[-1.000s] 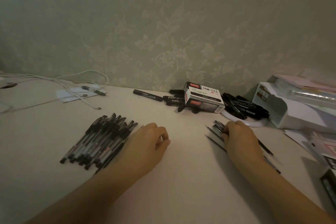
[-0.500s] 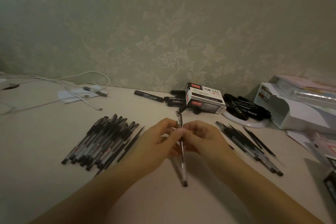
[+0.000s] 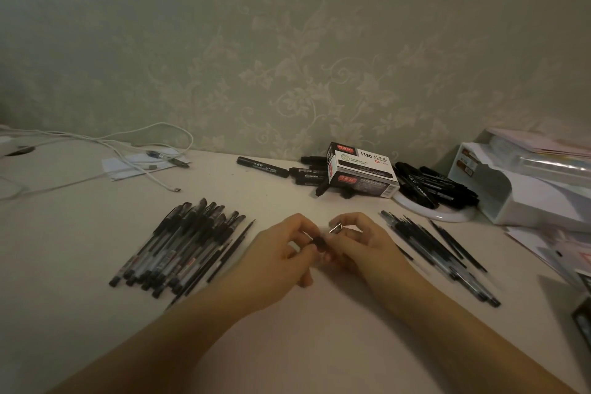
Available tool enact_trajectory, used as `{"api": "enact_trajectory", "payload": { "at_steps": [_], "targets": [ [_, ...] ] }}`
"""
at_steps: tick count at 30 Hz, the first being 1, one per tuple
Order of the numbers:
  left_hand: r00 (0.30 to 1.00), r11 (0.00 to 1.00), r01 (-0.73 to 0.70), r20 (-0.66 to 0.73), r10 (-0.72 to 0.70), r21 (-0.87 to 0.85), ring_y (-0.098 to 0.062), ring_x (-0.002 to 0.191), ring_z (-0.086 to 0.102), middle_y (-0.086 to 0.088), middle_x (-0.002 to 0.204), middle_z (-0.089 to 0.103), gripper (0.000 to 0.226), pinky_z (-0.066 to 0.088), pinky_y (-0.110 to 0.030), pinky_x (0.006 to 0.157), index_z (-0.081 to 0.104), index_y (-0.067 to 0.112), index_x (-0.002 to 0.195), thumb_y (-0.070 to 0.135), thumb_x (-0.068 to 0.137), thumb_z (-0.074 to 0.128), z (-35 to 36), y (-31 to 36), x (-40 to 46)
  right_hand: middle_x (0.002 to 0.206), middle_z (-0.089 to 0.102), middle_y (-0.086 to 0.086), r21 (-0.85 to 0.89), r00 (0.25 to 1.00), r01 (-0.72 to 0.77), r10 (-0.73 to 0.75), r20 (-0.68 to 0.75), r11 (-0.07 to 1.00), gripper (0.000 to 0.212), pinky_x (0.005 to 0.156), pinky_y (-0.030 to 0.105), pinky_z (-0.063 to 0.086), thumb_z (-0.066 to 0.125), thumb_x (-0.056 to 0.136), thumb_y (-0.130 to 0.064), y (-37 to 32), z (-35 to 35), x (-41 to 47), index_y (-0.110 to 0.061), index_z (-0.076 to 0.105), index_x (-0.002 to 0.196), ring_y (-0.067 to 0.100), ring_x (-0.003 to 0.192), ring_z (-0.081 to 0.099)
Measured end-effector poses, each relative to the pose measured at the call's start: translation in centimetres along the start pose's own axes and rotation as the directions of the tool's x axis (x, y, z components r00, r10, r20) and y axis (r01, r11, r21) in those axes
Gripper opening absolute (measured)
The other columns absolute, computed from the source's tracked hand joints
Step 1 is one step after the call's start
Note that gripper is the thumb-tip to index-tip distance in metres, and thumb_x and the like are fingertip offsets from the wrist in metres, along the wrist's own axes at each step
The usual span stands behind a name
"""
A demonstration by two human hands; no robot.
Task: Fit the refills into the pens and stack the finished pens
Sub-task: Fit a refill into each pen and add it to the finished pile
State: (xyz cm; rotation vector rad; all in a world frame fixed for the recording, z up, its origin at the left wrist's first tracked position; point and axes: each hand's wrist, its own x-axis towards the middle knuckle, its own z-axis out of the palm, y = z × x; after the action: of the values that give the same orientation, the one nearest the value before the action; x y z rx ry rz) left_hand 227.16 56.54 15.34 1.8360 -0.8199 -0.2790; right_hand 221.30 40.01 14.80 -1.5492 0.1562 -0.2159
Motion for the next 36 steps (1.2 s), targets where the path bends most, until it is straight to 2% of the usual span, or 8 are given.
{"api": "enact_trajectory", "payload": {
  "at_steps": [4, 12, 20, 25, 27, 30, 33, 36],
  "targets": [
    [0.994, 0.968, -0.098, -0.022, 0.106, 0.229, 0.001, 0.051, 0.048, 0.017, 0.065, 0.055, 0.013, 0.035, -0.012, 0.046, 0.059, 0.030, 0.097, 0.020, 0.096, 0.050, -0.2, -0.3, -0.2, 0.079, 0.074, 0.009, -0.094, 0.997, 0.061, -0.057, 0.046, 0.994, 0.004, 0.063, 0.020, 0.052, 0.065, 0.094, -0.015, 0.0, -0.1, -0.1, -0.012, 0.063, 0.095, 0.013, 0.067, 0.066],
    [0.971, 0.867, -0.227, 0.035, 0.236, 0.443, -0.009, 0.050, 0.040, 0.003, 0.054, 0.045, 0.013, 0.032, -0.017, 0.047, 0.057, 0.033, 0.095, 0.040, 0.098, 0.046, -0.8, -0.4, 0.3, 0.072, 0.068, 0.010, -0.071, 0.989, 0.127, -0.121, 0.082, 0.989, 0.006, 0.060, 0.019, 0.049, 0.065, 0.092, -0.013, 0.1, 0.1, -0.4, -0.015, 0.065, 0.087, 0.014, 0.061, 0.060],
    [0.969, 0.831, -0.221, 0.015, 0.248, 0.510, -0.001, 0.058, 0.051, 0.014, 0.061, 0.054, 0.026, 0.028, -0.012, 0.050, 0.058, 0.047, 0.112, 0.054, 0.096, 0.039, -1.1, -0.6, 0.5, 0.074, 0.069, 0.010, -0.030, 0.987, 0.156, -0.154, 0.042, 0.987, 0.009, 0.062, 0.019, 0.050, 0.069, 0.089, -0.014, 0.1, -0.1, -0.3, -0.019, 0.067, 0.082, 0.014, 0.064, 0.061],
    [0.977, 0.826, -0.147, -0.053, 0.208, 0.544, -0.004, 0.049, 0.046, 0.006, 0.058, 0.049, 0.023, 0.029, -0.015, 0.045, 0.041, 0.037, 0.109, 0.054, 0.094, 0.044, -0.6, -1.0, 0.3, 0.082, 0.073, 0.002, -0.143, 0.969, 0.182, -0.202, -0.140, 0.973, 0.011, 0.066, 0.019, 0.053, 0.068, 0.091, -0.016, 0.6, -0.5, -0.1, -0.025, 0.067, 0.086, 0.011, 0.072, 0.068],
    [0.982, 0.841, -0.105, -0.077, 0.172, 0.531, -0.004, 0.050, 0.043, 0.007, 0.059, 0.045, 0.022, 0.029, -0.015, 0.045, 0.037, 0.032, 0.106, 0.046, 0.095, 0.048, -0.7, -1.0, 0.3, 0.085, 0.072, -0.009, -0.403, 0.936, 0.193, -0.291, -0.196, 0.895, 0.013, 0.068, 0.014, 0.052, 0.070, 0.090, -0.022, 0.7, -1.0, 0.0, -0.032, 0.063, 0.086, 0.003, 0.079, 0.067],
    [0.984, 0.854, -0.103, -0.076, 0.164, 0.511, -0.004, 0.056, 0.043, 0.009, 0.068, 0.046, 0.012, 0.032, -0.017, 0.048, 0.039, 0.023, 0.101, 0.032, 0.098, 0.046, -0.7, -0.9, 0.3, 0.080, 0.066, -0.015, -0.726, 0.913, 0.178, -0.386, -0.130, 0.664, 0.015, 0.064, 0.005, 0.044, 0.071, 0.089, -0.031, 0.9, -1.4, 0.0, -0.036, 0.057, 0.084, -0.006, 0.081, 0.059],
    [0.983, 0.843, -0.119, -0.060, 0.176, 0.525, -0.006, 0.068, 0.047, 0.009, 0.081, 0.049, 0.005, 0.033, -0.017, 0.054, 0.042, 0.022, 0.099, 0.026, 0.099, 0.045, -0.6, -0.7, 0.2, 0.082, 0.061, -0.019, -0.840, 0.916, 0.178, -0.397, -0.048, 0.513, 0.018, 0.061, 0.009, 0.040, 0.070, 0.088, -0.034, 1.5, -1.1, 0.0, -0.037, 0.054, 0.082, 0.000, 0.078, 0.056],
    [0.979, 0.835, -0.131, -0.065, 0.195, 0.535, -0.007, 0.080, 0.050, 0.008, 0.093, 0.051, 0.005, 0.044, -0.021, 0.066, 0.047, 0.021, 0.101, 0.025, 0.098, 0.049, -0.7, -0.6, 0.2, 0.084, 0.057, -0.021, -0.862, 0.912, 0.198, -0.411, -0.013, 0.467, 0.017, 0.065, 0.009, 0.038, 0.070, 0.089, -0.032, 1.6, -1.1, 0.1, -0.036, 0.054, 0.083, -0.001, 0.081, 0.053]
  ]
}}
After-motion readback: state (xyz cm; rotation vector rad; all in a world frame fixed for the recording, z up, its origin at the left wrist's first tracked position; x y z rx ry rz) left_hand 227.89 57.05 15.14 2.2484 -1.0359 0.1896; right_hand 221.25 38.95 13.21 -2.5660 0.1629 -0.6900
